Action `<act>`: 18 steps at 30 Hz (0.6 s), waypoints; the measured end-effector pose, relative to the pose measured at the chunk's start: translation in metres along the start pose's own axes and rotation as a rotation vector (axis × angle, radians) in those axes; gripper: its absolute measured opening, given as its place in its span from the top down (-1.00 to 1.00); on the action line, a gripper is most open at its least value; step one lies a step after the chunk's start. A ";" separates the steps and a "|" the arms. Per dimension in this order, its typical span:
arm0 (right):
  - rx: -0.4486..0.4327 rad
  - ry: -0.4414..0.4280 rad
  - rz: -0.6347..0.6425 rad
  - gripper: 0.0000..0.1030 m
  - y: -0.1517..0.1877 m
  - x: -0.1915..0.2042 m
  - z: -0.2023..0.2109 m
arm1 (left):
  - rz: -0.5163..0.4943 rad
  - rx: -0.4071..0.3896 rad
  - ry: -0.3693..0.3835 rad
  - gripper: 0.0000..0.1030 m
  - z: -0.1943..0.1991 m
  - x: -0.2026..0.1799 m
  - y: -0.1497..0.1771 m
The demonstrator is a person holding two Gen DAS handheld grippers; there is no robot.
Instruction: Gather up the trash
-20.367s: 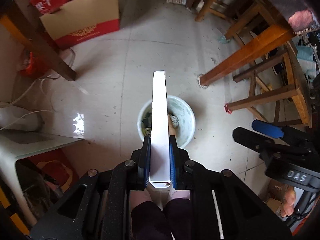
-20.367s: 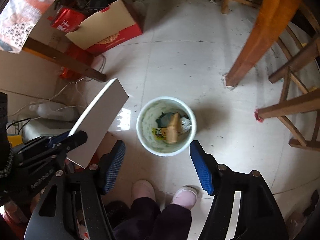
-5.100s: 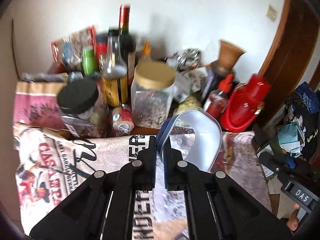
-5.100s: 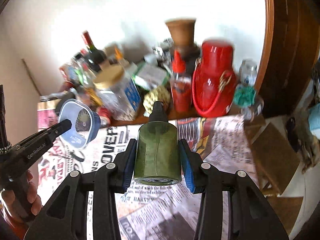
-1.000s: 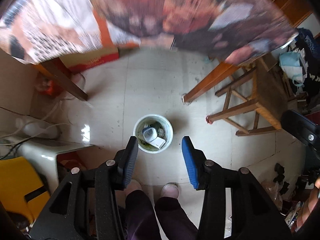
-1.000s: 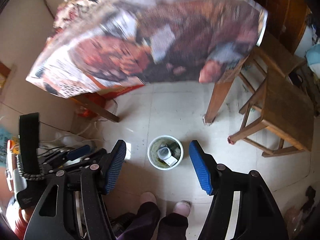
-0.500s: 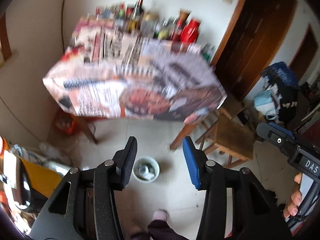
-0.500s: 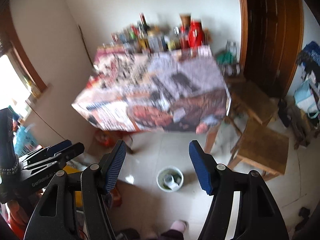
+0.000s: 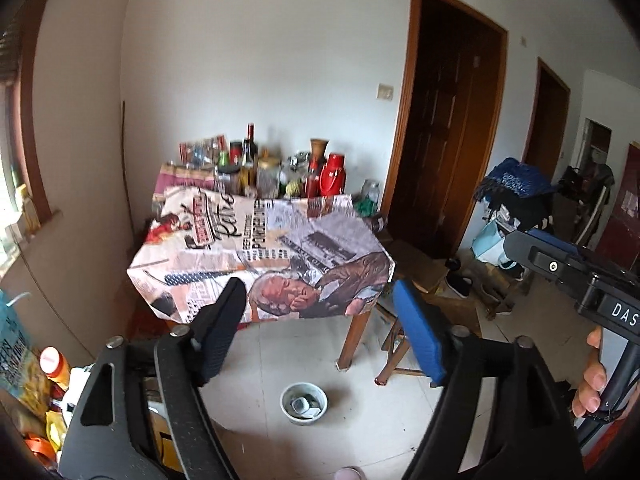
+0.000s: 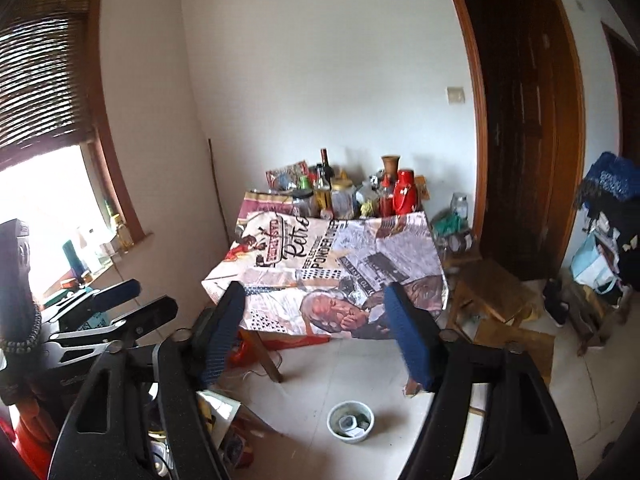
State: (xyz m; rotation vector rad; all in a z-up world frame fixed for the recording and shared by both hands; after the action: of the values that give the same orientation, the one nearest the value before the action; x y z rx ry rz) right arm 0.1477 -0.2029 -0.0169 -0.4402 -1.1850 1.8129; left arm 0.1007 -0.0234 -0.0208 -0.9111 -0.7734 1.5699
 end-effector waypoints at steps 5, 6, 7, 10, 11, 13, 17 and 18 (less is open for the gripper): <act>-0.052 0.031 -0.006 -0.97 0.005 0.007 0.028 | -0.007 -0.039 0.005 -0.88 0.038 0.000 0.010; -0.060 0.030 -0.013 -0.98 0.005 0.008 0.033 | -0.006 -0.047 0.005 -0.89 0.042 0.000 0.012; -0.064 0.031 -0.019 -0.98 0.005 0.009 0.035 | -0.006 -0.052 0.010 -0.89 0.046 0.000 0.013; -0.067 0.041 -0.020 -0.98 0.006 0.011 0.040 | -0.003 -0.058 0.021 -0.89 0.054 0.001 0.015; -0.068 0.043 -0.019 -0.98 0.006 0.012 0.041 | -0.003 -0.062 0.026 -0.89 0.056 0.001 0.014; -0.069 0.044 -0.016 -0.98 0.009 0.015 0.048 | -0.007 -0.068 0.031 -0.89 0.061 0.000 0.015; -0.067 0.052 -0.001 -0.98 0.013 0.019 0.053 | -0.012 -0.076 0.034 -0.89 0.066 0.000 0.015; -0.065 0.052 0.002 -0.98 0.015 0.020 0.053 | -0.012 -0.076 0.034 -0.89 0.065 0.000 0.014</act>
State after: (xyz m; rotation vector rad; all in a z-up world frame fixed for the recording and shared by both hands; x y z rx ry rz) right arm 0.0930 -0.2174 -0.0006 -0.5228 -1.2106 1.7578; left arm 0.0369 -0.0261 -0.0013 -0.9839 -0.8176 1.5191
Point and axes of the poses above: each gripper's, at about its wrist camera, not at the fingertips, and z roughly against the way its jaws point, x to its left, y to its underside, the point moved 6 cm from there along -z, roughly the way its jaws point, and after that the axes turned 3 degrees about z, right-handed, at the moved point
